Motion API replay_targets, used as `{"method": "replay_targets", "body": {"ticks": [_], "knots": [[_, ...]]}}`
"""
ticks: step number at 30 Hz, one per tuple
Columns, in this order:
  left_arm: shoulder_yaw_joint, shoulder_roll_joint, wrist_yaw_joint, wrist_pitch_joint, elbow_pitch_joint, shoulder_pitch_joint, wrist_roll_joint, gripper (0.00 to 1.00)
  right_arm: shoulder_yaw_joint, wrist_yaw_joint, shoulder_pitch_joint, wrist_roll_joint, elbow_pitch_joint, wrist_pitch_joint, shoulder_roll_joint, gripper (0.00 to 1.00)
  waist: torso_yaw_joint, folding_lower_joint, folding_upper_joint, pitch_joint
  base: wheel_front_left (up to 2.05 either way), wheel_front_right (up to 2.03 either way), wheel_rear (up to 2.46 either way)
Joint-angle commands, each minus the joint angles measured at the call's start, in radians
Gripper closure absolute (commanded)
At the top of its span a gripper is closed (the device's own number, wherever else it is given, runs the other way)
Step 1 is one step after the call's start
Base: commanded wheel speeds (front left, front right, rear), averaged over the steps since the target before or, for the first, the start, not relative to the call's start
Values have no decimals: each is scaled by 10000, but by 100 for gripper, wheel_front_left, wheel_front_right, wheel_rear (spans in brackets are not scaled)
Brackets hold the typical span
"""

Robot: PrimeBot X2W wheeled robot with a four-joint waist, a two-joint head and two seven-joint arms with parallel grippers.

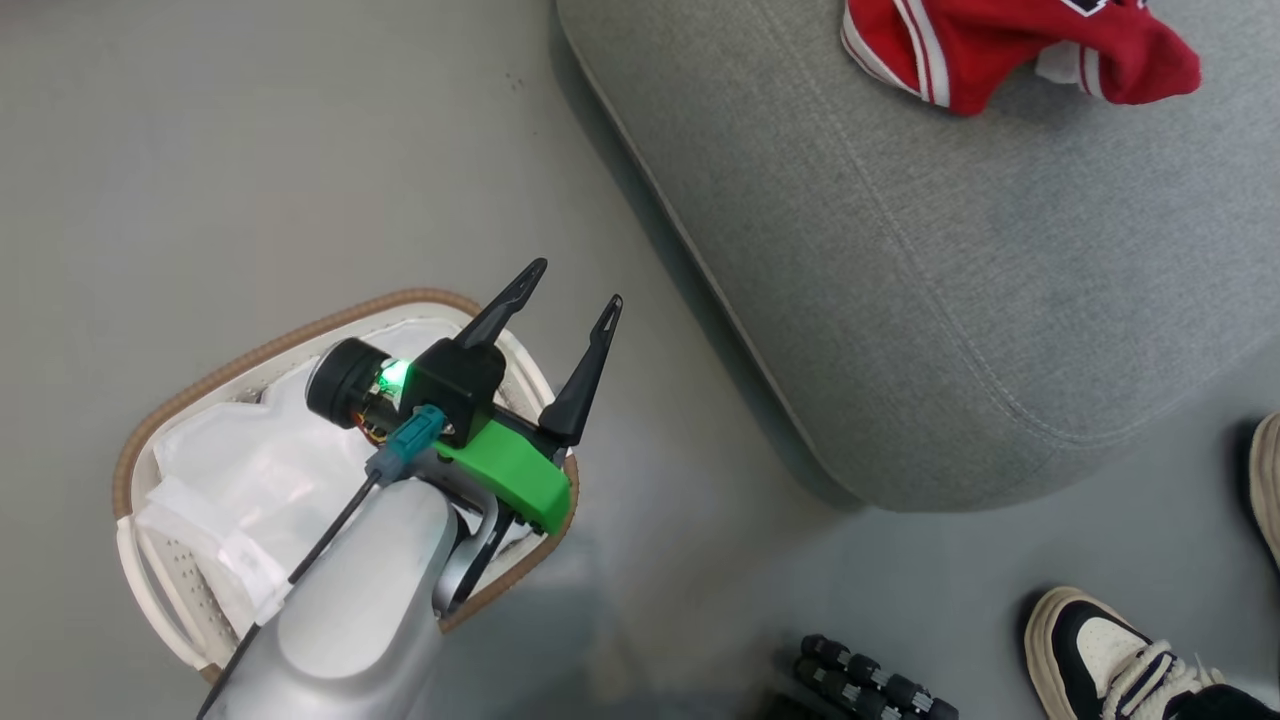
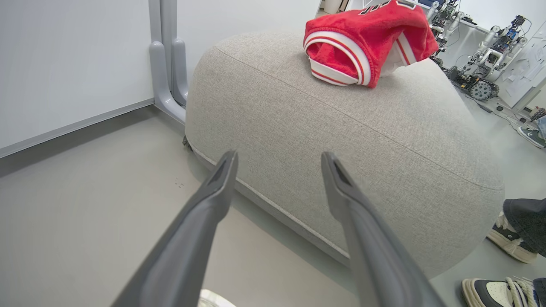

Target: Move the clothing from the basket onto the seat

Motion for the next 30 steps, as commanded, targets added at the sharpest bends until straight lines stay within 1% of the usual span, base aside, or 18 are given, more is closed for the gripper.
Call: {"method": "replay_targets", "body": {"ticks": [1, 5, 10, 14, 18, 19, 20, 21, 22, 26, 30], "knots": [[-46, 111, -37, -4, -73, -253, 78, 0, -178, -15, -160, -167, 145, -17, -66, 100, 393, -1, -1, 534, 0, 0, 0], [-90, 197, -37, -4, -76, -529, 164, 0, -858, -15, 23, -548, 511, -17, -36, 100, 665, -1, -1, 985, 0, 0, 0], [-62, 268, -37, -4, -68, -768, 247, 0, -1903, -15, 357, -782, 1219, -17, 244, 100, 934, -1, -1, 1391, 0, 0, 0], [36, 229, -36, -4, -66, -721, 258, 0, -2309, -15, 646, -982, 1557, -17, 469, 100, 1062, -1, -1, 1527, 0, 0, 0], [39, 170, -36, -4, -33, -641, 269, 0, -2477, -15, 914, -1040, 1700, -17, 742, 100, 1136, -1, -1, 1555, 0, 0, 0], [42, 164, -36, -4, -32, -639, 264, 0, -2498, -15, 955, -1031, 1723, -17, 795, 72, 1150, -1, -1, 1543, 0, 0, 0], [67, 153, -36, -4, -34, -638, 257, 0, -2541, -15, 980, -994, 1674, -17, 849, 50, 1163, -1, -1, 1518, 0, 0, 0], [79, 135, -36, -4, -31, -634, 248, 0, -2570, -15, 1044, -956, 1622, -17, 894, 2, 1171, -1, -1, 1489, 0, 0, 0], [87, 109, -36, -4, -26, -618, 232, 0, -2590, -15, 1165, -934, 1583, -17, 946, 0, 1177, -1, -1, 1426, 0, 0, 0], [197, 17, -36, -4, -25, -526, 187, 0, -2721, -15, 1554, -751, 1390, -17, 1124, 0, 1210, -1, -1, 1147, 0, 0, 0], [338, -78, -36, -4, 2, -425, 130, 0, -2492, -15, 2178, -694, 1113, -17, 1206, 0, 1243, -1, -1, 780, 0, 0, 0]]}}
